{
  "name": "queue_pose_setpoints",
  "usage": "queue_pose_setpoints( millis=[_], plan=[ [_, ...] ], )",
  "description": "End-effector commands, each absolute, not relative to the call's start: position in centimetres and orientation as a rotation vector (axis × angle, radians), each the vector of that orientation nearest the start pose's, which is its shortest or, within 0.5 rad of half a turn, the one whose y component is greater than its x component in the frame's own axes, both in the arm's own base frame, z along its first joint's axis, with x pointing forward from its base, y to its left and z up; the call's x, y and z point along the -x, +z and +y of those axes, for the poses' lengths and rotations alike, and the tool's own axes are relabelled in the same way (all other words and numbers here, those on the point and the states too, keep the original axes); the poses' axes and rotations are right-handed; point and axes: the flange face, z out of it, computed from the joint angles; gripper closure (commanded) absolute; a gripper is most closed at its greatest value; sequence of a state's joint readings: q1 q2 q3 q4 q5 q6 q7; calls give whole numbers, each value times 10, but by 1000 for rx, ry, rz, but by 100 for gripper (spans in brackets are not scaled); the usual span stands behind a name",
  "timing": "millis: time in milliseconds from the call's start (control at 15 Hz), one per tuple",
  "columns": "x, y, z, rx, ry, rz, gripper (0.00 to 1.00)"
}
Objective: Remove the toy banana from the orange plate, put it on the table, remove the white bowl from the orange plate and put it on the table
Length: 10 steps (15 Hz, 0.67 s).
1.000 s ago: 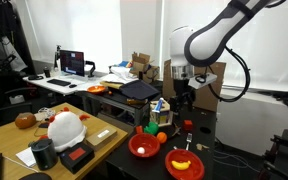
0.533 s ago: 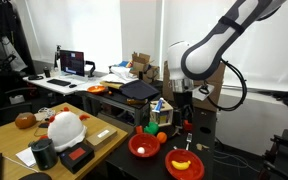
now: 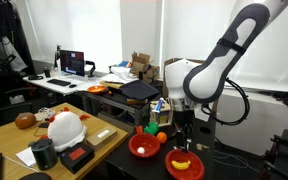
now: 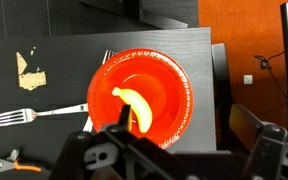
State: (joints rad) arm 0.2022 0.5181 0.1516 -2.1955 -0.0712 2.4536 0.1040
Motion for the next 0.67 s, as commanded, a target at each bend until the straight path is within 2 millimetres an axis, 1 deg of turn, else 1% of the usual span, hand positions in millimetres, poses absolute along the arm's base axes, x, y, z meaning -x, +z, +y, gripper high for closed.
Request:
queue_pose_setpoints(
  millis=[0,267,467,600],
  plan=[
    [-476,109,191,3124,414,-536,0],
    [-466,96,189,3139,471,-627,0],
    [-465,91,191,3147,475,-722,0],
    [-464,90,194,3146,471,-793,0]
  ],
)
